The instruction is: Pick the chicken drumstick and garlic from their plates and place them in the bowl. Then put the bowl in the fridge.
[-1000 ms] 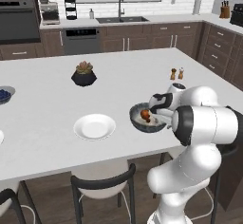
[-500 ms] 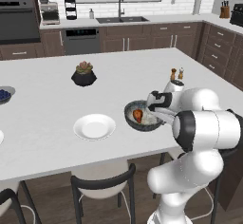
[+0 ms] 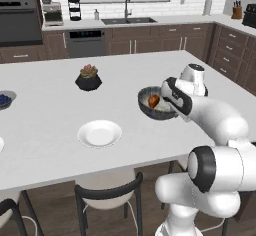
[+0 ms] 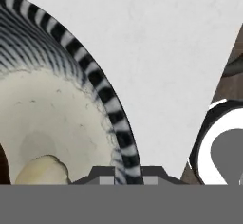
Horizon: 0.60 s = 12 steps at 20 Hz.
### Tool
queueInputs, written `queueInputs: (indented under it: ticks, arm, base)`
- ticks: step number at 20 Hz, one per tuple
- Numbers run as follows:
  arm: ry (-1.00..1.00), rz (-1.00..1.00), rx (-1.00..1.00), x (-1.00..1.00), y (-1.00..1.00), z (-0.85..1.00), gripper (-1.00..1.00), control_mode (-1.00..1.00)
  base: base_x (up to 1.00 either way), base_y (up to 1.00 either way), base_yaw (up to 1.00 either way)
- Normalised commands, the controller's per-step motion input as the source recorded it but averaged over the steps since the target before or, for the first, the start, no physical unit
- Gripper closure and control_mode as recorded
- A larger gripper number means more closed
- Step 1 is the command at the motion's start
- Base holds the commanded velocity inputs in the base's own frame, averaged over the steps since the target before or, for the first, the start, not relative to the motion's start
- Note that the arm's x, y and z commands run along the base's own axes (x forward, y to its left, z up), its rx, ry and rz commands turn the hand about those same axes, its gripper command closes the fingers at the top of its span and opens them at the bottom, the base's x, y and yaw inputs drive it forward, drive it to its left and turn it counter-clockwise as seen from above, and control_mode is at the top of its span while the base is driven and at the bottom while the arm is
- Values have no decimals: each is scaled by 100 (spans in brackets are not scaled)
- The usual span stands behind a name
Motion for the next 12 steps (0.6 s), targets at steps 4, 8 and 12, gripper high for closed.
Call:
queueInputs:
  ticks: [4,8,12]
  arm:
    - [-4,-44,-3,-84,28,68,100,-100]
    - [0,-34,-1,-97,5,38,100,-100]
    - [0,-18,0,-100,12,41,100,-100]
  base:
    - [0,0,0]
    - [0,0,0]
    - [0,0,0]
